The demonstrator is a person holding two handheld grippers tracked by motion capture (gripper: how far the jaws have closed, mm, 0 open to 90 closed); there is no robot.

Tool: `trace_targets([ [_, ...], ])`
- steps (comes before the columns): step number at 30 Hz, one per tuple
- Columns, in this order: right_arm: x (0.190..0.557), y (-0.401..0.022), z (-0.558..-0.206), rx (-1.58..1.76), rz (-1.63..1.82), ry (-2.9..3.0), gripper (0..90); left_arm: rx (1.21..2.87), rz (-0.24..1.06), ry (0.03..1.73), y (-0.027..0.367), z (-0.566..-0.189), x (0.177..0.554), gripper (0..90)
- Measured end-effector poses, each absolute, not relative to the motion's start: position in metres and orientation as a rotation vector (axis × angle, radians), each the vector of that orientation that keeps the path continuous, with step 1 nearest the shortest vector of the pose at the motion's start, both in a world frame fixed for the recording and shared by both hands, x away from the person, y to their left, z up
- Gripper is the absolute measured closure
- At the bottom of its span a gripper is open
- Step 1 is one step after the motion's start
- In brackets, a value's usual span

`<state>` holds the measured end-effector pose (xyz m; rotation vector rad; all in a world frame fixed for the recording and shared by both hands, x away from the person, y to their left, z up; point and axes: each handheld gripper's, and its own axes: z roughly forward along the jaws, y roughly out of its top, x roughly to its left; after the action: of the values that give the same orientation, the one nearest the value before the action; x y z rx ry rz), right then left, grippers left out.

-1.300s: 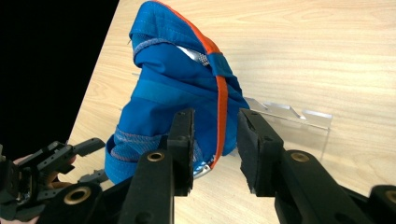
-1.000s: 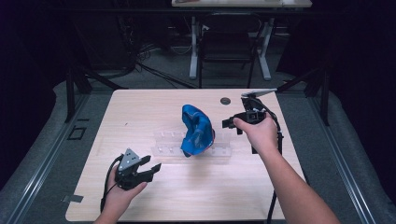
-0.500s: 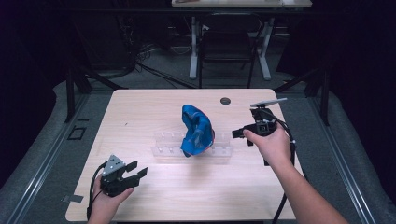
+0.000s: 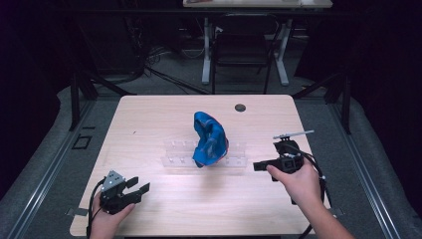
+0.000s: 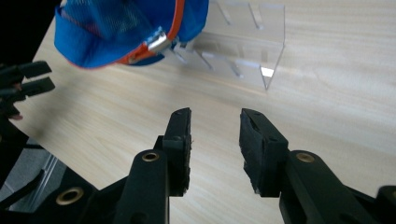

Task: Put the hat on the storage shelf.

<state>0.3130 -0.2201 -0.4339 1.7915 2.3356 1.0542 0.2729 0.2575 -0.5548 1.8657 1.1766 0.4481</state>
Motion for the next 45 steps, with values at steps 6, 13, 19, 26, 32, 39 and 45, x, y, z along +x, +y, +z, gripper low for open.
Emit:
trace_targets([
  [6, 0.298, -0.221, -0.454, 1.752, 1.051, 2.334, 62.9, 1.880, 0.448, 1.164, 0.256, -0.557, 0.273, 45.7],
  [13, 0.290, -0.226, -0.478, 1.737, 1.067, 2.276, 62.5, 1.889, 0.452, 1.152, 0.254, -0.557, 0.272, 45.9],
  [19, 0.285, -0.233, -0.504, 1.746, 1.084, 2.212, 61.3, 1.892, 0.456, 1.151, 0.254, -0.557, 0.271, 46.4],
  [26, 0.279, -0.241, -0.526, 1.746, 1.108, 2.145, 60.0, 1.904, 0.454, 1.147, 0.252, -0.557, 0.271, 47.3],
  [32, 0.275, -0.251, -0.535, 1.730, 1.140, 2.106, 58.9, 1.910, 0.467, 1.136, 0.250, -0.558, 0.270, 48.2],
  [39, 0.273, -0.258, -0.548, 1.729, 1.136, 2.087, 56.2, 1.903, 0.454, 1.137, 0.249, -0.559, 0.271, 48.8],
  [45, 0.272, -0.259, -0.547, 1.692, 1.145, 2.070, 56.0, 1.922, 0.453, 1.129, 0.245, -0.562, 0.272, 48.8],
])
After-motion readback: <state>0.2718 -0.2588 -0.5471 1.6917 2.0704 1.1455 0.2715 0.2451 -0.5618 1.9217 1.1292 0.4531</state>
